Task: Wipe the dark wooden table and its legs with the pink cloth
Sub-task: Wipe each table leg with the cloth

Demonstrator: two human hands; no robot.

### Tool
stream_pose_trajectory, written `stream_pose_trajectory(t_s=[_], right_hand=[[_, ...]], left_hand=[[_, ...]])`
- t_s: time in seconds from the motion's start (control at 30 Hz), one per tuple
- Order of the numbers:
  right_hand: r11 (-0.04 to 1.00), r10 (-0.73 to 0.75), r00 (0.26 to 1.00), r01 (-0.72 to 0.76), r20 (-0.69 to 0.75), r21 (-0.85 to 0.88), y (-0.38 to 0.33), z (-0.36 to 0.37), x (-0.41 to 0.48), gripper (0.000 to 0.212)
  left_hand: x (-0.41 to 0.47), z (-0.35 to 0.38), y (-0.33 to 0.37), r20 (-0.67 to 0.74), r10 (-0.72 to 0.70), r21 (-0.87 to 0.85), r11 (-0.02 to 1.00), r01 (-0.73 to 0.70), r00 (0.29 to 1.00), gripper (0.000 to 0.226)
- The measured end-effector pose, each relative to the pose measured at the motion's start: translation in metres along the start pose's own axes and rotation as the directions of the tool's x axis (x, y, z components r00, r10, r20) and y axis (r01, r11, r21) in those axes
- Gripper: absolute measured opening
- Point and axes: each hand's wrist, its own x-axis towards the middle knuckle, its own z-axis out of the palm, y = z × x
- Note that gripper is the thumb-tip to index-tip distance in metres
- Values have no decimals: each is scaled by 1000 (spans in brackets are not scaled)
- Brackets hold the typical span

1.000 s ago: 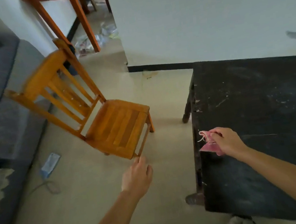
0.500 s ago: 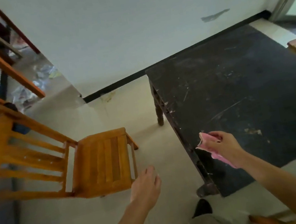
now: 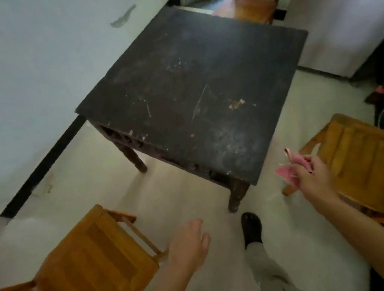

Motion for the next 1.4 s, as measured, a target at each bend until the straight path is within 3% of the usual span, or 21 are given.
stream_pose_trajectory(t_s=[0.1, 0.27, 0.5, 0.6, 0.7, 0.8, 0.87, 1.03, 1.13, 1.23, 1.3, 1.33, 1.4], right_hand=[[997, 69, 993, -71, -98, -10, 64, -9, -34, 9], [979, 204, 971, -205, -125, 3, 165, 11, -90, 8], [965, 250, 964, -240, -90, 106, 259, 59, -81, 10], [977, 136, 984, -114, -113, 180, 258, 81, -43, 15], [949, -10, 983, 67, -183, 308, 220, 101, 1, 21], [801, -218, 946, 313, -239, 510, 185, 126, 26, 24], [721, -370, 894, 448, -253, 528, 185, 152, 33, 35], [660, -650, 674, 730, -352, 179, 256, 205, 55, 46], [610, -779, 589, 792, -216, -39, 319, 207, 74, 41], [671, -700, 712, 679, 46, -297, 369, 175, 86, 35], [689, -698, 714, 652, -50, -317, 360, 148, 82, 36], [647, -756, 638, 693, -148, -318, 339, 137, 76, 33], [438, -897, 366, 802, -247, -406, 282, 128, 61, 27]], left_hand=[[3, 24, -12, 46, 81, 47, 995, -83, 996, 41], [14, 72, -13, 46, 126, 61, 990, -129, 991, 45], [96, 134, -4, -141, 281, 217, 944, -247, 949, 49], [137, 156, -12, -245, 352, 308, 912, -271, 903, 51], [183, 168, -26, -330, 488, 435, 839, -329, 808, 52], [225, 180, -42, -384, 614, 525, 759, -384, 689, 52], [246, 191, -50, -401, 666, 569, 719, -399, 629, 52], [278, 220, -55, -495, 693, 610, 707, -357, 524, 55], [292, 226, -52, -596, 677, 592, 733, -334, 431, 51], [296, 230, -53, -628, 693, 612, 721, -325, 354, 48], [292, 231, -54, -612, 690, 621, 721, -307, 386, 48], [290, 230, -54, -598, 691, 632, 718, -292, 405, 48], [285, 229, -53, -580, 686, 649, 715, -261, 439, 50]])
